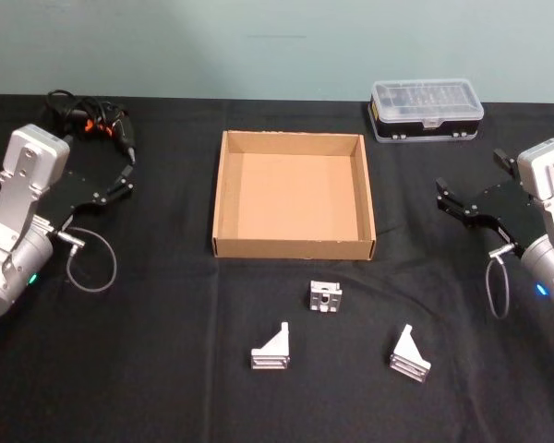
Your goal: Use one hand to pick up the angle iron from the table and place it into the box.
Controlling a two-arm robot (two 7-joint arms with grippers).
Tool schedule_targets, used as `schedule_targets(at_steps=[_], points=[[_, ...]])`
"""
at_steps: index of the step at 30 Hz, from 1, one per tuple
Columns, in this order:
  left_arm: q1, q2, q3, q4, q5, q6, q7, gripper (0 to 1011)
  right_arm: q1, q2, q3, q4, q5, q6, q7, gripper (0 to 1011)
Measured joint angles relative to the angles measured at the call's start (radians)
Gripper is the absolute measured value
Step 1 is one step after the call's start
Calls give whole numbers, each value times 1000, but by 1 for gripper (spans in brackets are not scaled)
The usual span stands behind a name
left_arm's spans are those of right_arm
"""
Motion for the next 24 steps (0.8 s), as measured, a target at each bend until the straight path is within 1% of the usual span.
schedule_targets(at_steps=[24], points=[[0, 0, 0, 0, 0, 0, 0, 1000, 0, 0, 0, 0, 0, 0, 0, 1002]])
